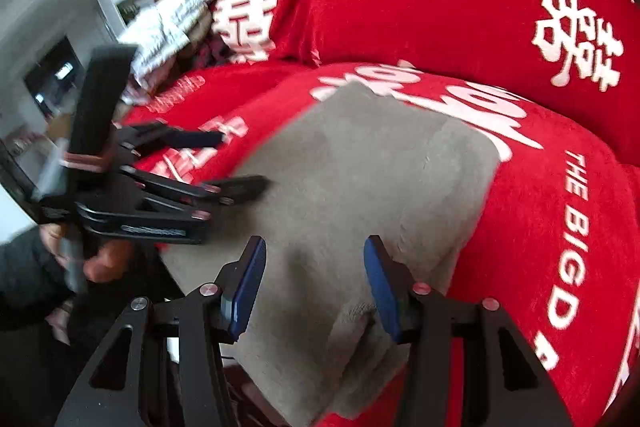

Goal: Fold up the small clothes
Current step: 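Press the folded sweater flat with both open grippers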

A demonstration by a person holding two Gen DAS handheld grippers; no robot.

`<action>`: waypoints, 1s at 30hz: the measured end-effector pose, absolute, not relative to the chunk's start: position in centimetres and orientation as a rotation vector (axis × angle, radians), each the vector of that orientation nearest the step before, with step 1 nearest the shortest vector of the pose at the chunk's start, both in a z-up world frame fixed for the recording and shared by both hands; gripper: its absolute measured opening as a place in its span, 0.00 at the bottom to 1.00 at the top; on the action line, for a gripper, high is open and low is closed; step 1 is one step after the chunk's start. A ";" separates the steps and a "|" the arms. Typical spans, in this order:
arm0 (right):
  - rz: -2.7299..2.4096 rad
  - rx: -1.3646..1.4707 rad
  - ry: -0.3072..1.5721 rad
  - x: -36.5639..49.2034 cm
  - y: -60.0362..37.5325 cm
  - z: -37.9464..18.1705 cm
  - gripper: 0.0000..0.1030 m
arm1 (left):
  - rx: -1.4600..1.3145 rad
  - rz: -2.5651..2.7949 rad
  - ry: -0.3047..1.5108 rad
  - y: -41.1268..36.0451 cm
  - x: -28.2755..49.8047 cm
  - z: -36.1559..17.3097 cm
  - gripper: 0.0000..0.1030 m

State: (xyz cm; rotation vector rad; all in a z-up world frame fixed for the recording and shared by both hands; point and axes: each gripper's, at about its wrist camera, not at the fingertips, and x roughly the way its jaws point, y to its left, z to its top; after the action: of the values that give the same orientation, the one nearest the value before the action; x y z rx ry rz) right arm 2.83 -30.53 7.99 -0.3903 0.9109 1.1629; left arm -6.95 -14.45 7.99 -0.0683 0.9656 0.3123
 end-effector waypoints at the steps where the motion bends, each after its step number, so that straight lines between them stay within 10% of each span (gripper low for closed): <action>1: 1.167 -0.374 0.923 3.0 -31.0 7.6 0.53 | -0.071 0.311 0.960 -14.5 -7.3 7.9 0.82; 30: 1.014 -0.316 0.945 -1.7 -33.8 5.9 0.53 | -0.079 0.390 0.921 -16.7 -11.1 7.8 0.82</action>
State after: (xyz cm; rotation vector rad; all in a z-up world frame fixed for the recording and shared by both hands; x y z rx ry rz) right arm -1.65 -33.78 5.94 -0.3164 0.9445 1.0139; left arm -11.09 -16.74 7.83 -0.0786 0.9210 0.3898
